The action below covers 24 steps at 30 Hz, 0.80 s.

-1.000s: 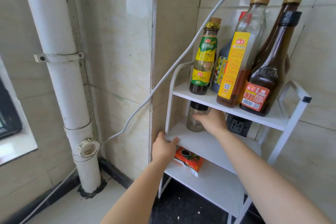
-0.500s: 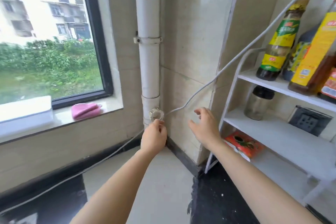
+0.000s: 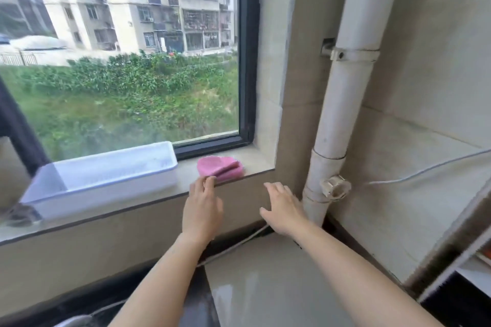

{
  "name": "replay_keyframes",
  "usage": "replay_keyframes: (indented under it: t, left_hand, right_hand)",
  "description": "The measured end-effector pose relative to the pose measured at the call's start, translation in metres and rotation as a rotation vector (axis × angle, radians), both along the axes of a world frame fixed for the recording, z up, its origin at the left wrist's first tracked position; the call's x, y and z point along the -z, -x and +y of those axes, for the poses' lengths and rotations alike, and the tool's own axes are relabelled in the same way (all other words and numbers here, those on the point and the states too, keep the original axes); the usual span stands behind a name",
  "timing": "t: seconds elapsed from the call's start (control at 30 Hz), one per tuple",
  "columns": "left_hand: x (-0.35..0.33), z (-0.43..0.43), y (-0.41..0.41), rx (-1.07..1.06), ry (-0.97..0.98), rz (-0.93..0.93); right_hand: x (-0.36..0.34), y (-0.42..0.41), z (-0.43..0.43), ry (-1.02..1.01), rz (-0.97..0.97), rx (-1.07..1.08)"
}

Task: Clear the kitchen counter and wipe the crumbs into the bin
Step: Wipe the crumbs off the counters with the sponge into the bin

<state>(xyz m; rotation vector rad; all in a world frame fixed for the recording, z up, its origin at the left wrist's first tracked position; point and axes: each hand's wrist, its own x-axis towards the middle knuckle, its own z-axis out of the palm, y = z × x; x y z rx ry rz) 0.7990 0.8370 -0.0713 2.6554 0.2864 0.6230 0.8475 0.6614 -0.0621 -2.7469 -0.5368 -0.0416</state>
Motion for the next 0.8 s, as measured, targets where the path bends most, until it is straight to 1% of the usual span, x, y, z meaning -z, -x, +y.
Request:
replay_keyframes:
  t: [0.17,0.23,0.33,0.4,0.5,0.57,0.63,0.73,0.8]
  left_hand:
    - [0.007,0.044,-0.035,0.044,-0.085,0.029]
    - [0.013,0.050,-0.040,0.070,-0.122,0.054]
    - [0.027,0.049,-0.038,0.079,-0.174,0.051]
    - [0.033,0.048,-0.038,0.077,-0.140,0.010]
    - [0.030,0.044,-0.040,0.043,-0.029,-0.104]
    - [0.023,0.039,-0.039,0.040,0.028,-0.160]
    - [0.017,0.031,-0.035,0.084,0.031,-0.199]
    - [0.010,0.011,-0.019,0.182,0.037,-0.274]
    - [0.013,-0.009,-0.003,0.228,0.122,-0.278]
  right_hand:
    - [-0.008,-0.036,0.061,0.069,-0.093,-0.102]
    - [-0.010,-0.047,0.078,0.131,-0.090,-0.107]
    - [-0.003,-0.055,0.091,0.211,-0.029,-0.108]
    - [0.005,-0.055,0.091,0.207,-0.045,-0.089]
    - [0.007,-0.054,0.087,0.213,-0.182,-0.078]
    - [0.003,-0.050,0.080,0.189,-0.234,-0.089]
    - [-0.001,-0.044,0.069,0.124,-0.241,-0.094]
    - [-0.004,-0.025,0.038,0.089,-0.254,-0.102]
    - [-0.004,-0.008,0.015,0.038,-0.218,-0.062]
